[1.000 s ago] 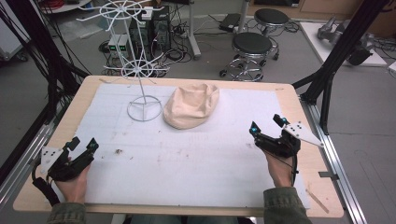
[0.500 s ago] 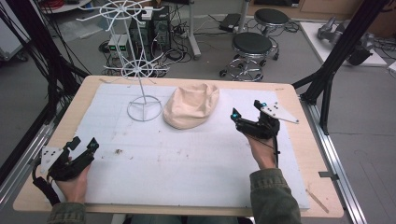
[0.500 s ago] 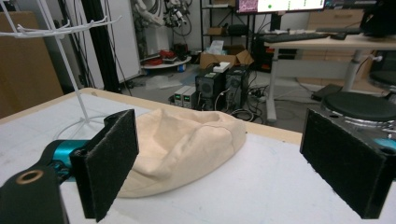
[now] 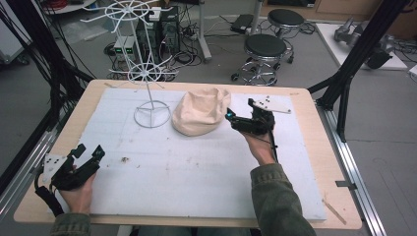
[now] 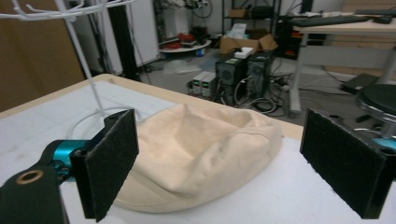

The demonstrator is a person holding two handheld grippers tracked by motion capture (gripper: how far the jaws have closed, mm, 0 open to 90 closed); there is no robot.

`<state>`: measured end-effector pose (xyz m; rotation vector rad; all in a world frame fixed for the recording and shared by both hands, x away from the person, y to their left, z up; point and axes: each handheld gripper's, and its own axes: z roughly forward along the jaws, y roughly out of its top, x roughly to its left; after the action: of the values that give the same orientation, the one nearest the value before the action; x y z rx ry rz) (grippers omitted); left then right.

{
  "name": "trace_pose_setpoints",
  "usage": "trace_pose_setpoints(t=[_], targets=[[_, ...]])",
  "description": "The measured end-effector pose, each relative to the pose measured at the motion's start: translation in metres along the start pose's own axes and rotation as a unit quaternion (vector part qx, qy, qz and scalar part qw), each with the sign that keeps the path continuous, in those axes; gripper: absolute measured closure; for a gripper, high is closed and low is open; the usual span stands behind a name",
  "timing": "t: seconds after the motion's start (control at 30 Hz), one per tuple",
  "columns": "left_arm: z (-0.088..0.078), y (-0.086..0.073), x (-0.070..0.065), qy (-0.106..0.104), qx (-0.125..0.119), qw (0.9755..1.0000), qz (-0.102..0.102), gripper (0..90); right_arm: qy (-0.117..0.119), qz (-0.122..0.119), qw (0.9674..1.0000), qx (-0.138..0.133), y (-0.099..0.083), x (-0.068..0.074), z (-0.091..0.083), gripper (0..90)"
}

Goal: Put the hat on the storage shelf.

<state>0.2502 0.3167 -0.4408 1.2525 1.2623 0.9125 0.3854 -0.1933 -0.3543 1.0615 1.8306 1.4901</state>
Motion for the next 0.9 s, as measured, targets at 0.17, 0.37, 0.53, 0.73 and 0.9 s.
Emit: trace_pose_setpoints(t=[0.17, 0.37, 0.53, 0.73, 0.9], targets=[[-0.001, 0.000, 0.000, -0.002, 0.000, 1.0000, -0.004, 34.5, 0.026, -0.019, 0.9994, 0.015, 0.006, 0.009, 0.014, 10.5], [0.000, 0.000, 0.000, -0.004, -0.001, 1.0000, -0.006, 34.5, 0.044, -0.023, 0.9985, 0.025, 0.009, 0.019, 0.028, 10.5], [0.000, 0.000, -0.001, -0.005, -0.001, 1.0000, -0.008, 34.5, 0.058, -0.038, 0.9970, 0.036, 0.011, 0.027, 0.042, 10.5], [-0.001, 0.000, 0.001, -0.005, 0.001, 0.9999, -0.011, 34.5, 0.066, -0.034, 0.9948, 0.069, 0.010, 0.029, 0.065, 10.5], [-0.001, 0.000, 0.001, -0.004, -0.001, 0.9999, -0.013, 34.5, 0.070, -0.041, 0.9942, 0.071, 0.010, 0.032, 0.074, 10.5]])
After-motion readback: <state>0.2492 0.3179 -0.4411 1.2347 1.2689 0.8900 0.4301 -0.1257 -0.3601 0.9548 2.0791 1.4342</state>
